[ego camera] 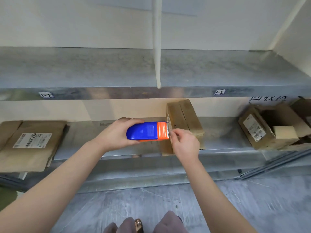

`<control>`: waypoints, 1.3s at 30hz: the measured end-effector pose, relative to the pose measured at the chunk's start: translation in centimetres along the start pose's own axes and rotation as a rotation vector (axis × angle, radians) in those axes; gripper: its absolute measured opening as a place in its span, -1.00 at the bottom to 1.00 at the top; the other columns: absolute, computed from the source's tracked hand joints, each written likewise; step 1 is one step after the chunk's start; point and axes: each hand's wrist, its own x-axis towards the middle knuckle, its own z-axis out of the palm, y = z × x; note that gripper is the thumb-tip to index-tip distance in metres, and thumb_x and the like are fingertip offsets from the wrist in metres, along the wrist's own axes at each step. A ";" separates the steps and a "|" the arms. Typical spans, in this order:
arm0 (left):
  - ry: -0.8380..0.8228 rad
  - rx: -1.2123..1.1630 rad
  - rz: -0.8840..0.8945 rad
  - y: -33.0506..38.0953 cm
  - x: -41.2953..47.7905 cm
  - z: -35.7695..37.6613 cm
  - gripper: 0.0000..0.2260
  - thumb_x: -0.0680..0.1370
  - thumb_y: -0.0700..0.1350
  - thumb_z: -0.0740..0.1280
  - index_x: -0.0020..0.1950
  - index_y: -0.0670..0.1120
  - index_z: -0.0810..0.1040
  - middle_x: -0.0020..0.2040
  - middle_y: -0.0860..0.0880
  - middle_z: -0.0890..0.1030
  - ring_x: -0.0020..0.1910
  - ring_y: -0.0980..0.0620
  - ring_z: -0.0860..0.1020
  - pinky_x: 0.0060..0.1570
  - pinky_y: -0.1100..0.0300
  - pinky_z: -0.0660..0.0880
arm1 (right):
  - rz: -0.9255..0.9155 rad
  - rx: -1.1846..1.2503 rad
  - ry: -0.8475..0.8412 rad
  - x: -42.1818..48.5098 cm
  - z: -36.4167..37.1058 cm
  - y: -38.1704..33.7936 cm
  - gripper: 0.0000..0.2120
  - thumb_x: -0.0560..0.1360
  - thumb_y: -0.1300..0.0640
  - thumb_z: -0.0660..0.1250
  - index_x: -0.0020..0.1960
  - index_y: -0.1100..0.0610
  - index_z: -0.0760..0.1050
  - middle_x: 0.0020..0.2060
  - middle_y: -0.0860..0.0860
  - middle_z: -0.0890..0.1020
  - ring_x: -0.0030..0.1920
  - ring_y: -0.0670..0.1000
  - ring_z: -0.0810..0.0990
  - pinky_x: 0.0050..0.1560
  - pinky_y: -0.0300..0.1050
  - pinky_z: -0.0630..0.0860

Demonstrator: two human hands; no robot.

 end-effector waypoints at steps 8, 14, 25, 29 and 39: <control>0.027 0.071 -0.201 0.8 -0.4 2.1 -0.39 0.35 0.02 0.56 0.37 0.07 0.47 0.23 0.09 0.58 0.19 0.04 0.51 0.17 0.18 0.40 | 0.215 -0.093 -0.030 3.8 -8.0 10.3 -0.79 0.57 0.02 0.23 -0.09 -0.03 0.63 -0.17 -0.05 0.64 -0.12 0.06 0.55 -0.22 -0.11 0.40; -0.012 0.118 -0.352 2.0 -0.3 5.0 -0.38 0.37 0.09 0.51 0.40 0.18 0.39 0.23 0.09 0.54 0.22 0.04 0.45 0.19 0.10 0.41 | 0.317 -0.067 -0.198 5.8 -9.9 15.7 -0.82 0.58 0.01 0.24 -0.10 -0.06 0.61 -0.17 -0.02 0.61 -0.09 0.09 0.56 -0.19 -0.11 0.39; -0.027 0.211 -0.515 4.0 0.5 6.6 -0.37 0.39 0.08 0.49 0.42 0.17 0.36 0.22 0.05 0.52 0.24 0.00 0.42 0.13 0.05 0.44 | 0.338 0.109 -0.424 8.2 -6.1 17.4 -0.75 0.54 0.04 0.22 0.01 0.03 0.67 0.02 0.05 0.68 0.08 0.14 0.59 -0.03 -0.13 0.45; -0.073 0.224 -0.532 4.5 1.6 7.1 -0.38 0.42 0.08 0.46 0.45 0.18 0.33 0.25 0.06 0.49 0.29 0.01 0.38 0.14 0.09 0.42 | 0.394 0.178 -0.481 8.0 -3.9 17.4 -0.73 0.54 0.00 0.22 0.09 0.04 0.64 0.00 0.06 0.69 0.02 0.15 0.63 0.05 -0.09 0.53; -0.056 0.259 -0.436 5.3 3.6 7.0 -0.41 0.42 0.18 0.42 0.43 0.13 0.39 0.21 0.01 0.53 0.22 -0.03 0.46 0.08 0.10 0.46 | 0.390 0.133 -0.496 7.3 -1.2 17.6 -0.77 0.52 -0.13 0.27 0.02 0.02 0.45 -0.13 -0.02 0.63 -0.11 0.11 0.63 -0.04 -0.02 0.57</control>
